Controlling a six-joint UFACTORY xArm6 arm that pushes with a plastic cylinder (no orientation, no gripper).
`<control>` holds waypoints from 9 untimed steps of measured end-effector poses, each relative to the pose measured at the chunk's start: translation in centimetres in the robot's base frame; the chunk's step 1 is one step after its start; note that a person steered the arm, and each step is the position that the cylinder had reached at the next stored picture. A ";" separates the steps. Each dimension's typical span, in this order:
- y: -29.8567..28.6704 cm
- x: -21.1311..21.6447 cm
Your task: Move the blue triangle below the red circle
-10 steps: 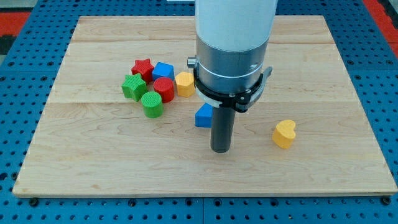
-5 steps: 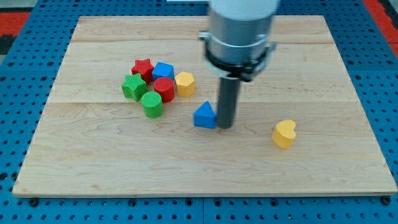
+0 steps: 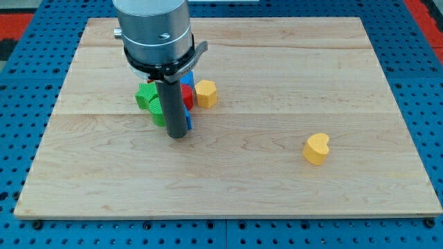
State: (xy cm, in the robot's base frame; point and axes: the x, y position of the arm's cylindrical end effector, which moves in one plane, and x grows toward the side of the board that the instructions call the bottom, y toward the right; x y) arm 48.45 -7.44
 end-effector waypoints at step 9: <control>27.1 3.4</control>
